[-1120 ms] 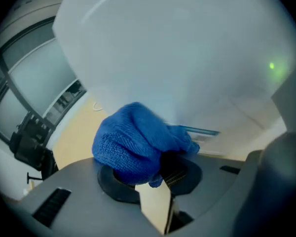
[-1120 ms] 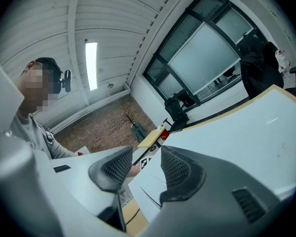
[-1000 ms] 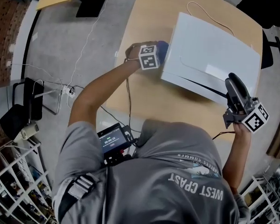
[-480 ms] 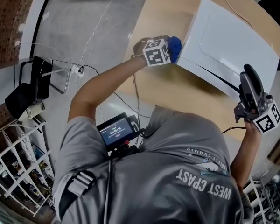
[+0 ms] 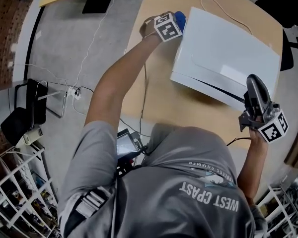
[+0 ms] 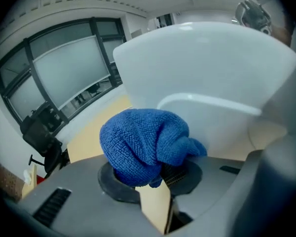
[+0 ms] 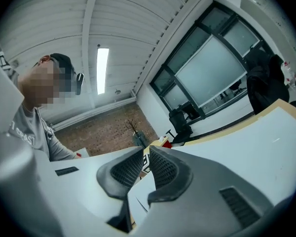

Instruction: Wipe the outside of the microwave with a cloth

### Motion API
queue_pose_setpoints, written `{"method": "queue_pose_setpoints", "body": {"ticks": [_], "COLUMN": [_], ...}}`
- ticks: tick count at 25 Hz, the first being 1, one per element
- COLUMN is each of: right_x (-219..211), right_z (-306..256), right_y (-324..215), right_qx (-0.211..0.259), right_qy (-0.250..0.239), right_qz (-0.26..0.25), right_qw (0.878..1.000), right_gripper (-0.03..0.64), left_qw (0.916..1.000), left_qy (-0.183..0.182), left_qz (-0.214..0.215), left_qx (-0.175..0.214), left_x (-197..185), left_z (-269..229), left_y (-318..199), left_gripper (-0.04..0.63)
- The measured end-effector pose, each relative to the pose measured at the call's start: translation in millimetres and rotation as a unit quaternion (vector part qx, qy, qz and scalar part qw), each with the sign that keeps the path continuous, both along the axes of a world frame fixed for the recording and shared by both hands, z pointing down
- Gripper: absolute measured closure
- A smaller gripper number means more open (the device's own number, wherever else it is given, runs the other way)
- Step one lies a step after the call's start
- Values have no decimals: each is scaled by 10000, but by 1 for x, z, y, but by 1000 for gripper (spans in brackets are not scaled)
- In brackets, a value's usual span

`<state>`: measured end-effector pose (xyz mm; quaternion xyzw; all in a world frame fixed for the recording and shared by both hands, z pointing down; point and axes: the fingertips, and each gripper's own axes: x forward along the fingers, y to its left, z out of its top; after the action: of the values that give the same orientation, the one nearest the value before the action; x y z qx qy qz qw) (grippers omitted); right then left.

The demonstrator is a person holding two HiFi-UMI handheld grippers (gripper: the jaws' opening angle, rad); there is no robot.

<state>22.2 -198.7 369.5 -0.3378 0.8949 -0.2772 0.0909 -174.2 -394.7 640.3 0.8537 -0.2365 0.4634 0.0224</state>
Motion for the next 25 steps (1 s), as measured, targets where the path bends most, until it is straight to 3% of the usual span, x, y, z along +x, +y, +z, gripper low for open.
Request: {"method": "queue_pose_setpoints", "body": {"ticks": [8, 14, 17, 25], "right_x": [17, 11, 6, 9], "right_z": [-15, -24, -19, -17], "right_y": [-1, -3, -3, 2], "right_qx": [380, 766, 789, 684], "right_qy": [5, 414, 669, 755], "right_qz": [191, 42, -33, 4], "right_qw": [9991, 9962, 9946, 9948], "right_gripper": [568, 568, 578, 583], "left_qw": [9946, 9908, 9916, 9926], "left_qy": [135, 440, 412, 205], "left_qz": [945, 1092, 1069, 1089], "left_qx": [-419, -670, -596, -504], "left_x": [-5, -11, -14, -17], "left_z": [18, 16, 19, 28], "left_y": [109, 198, 206, 202], "left_gripper": [491, 491, 491, 491]}}
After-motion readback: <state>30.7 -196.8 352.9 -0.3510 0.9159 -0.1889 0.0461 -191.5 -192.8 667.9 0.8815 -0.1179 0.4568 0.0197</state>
